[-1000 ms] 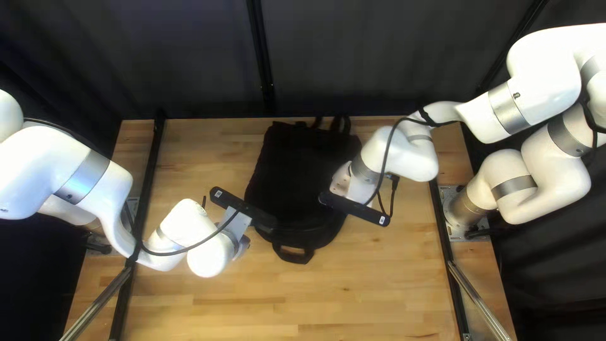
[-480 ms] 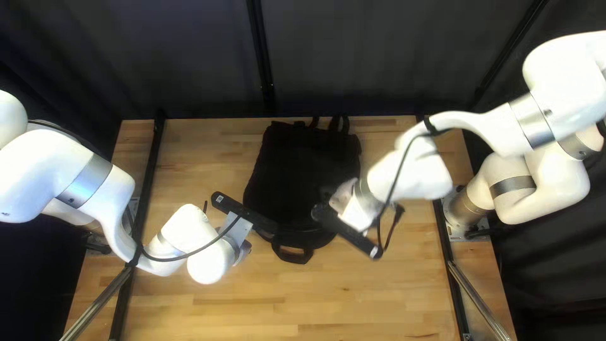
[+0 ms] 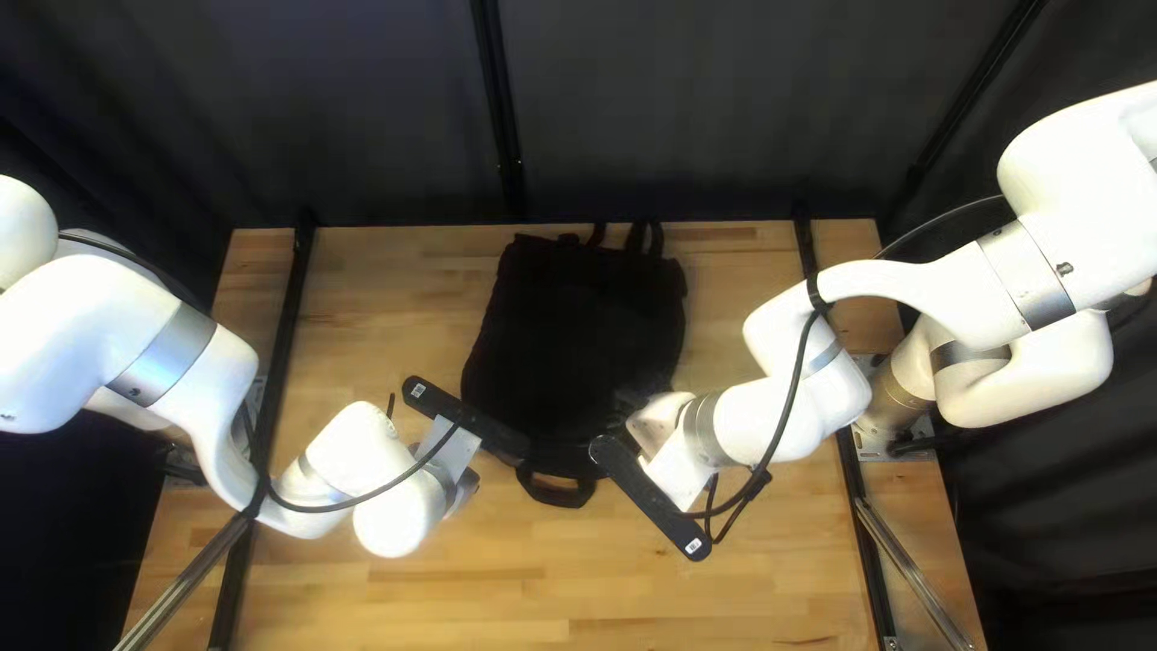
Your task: Remove a lunch box from a kids backpack
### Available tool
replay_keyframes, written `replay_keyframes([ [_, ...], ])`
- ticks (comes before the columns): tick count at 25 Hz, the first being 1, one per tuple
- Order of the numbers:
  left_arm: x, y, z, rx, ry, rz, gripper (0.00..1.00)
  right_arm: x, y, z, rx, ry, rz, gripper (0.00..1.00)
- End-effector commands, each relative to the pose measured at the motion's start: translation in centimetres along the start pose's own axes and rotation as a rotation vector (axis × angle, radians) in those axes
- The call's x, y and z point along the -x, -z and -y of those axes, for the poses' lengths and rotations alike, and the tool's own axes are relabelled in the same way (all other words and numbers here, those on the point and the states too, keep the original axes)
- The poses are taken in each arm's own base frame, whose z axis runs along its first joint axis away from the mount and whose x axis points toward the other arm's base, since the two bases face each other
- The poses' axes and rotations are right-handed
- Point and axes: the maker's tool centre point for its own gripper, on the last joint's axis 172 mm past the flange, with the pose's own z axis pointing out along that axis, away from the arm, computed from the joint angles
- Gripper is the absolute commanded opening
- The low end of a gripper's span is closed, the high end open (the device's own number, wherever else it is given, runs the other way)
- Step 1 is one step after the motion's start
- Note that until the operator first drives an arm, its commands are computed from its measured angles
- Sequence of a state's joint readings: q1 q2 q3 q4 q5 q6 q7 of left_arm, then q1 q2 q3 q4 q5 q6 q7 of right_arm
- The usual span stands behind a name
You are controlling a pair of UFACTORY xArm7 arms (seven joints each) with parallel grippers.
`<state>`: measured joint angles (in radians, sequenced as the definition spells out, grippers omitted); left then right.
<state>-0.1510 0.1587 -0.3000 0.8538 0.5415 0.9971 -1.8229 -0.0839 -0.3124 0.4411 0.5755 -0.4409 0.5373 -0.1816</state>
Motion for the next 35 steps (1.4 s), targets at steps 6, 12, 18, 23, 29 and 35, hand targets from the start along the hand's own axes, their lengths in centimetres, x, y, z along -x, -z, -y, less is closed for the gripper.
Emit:
replay_keyframes([
  [6,-0.2,-0.2,-0.1,0.002,0.002,0.006,0.0,0.0,0.0,0.0,0.0,0.0,0.0,1.0],
  [12,-0.6,0.0,-0.4,-0.005,0.001,0.018,0.0,1.6,1.1,-2.0,-0.062,0.008,0.039,1.0],
  [18,-0.8,0.2,-0.4,-0.01,-0.005,0.025,0.0,3.7,2.9,-6.5,-0.163,0.028,0.131,1.0],
  [23,-0.8,0.0,-0.1,-0.012,-0.005,0.026,0.0,3.4,3.4,-7.3,-0.196,0.036,0.176,1.0],
  [29,-0.6,-0.2,0.1,-0.014,-0.004,0.027,0.0,0.7,2.1,-5.5,-0.193,0.026,0.24,1.0],
  [35,-0.4,-0.3,0.3,-0.016,-0.003,0.026,0.0,-0.3,1.8,-3.4,-0.155,0.006,0.256,1.0],
])
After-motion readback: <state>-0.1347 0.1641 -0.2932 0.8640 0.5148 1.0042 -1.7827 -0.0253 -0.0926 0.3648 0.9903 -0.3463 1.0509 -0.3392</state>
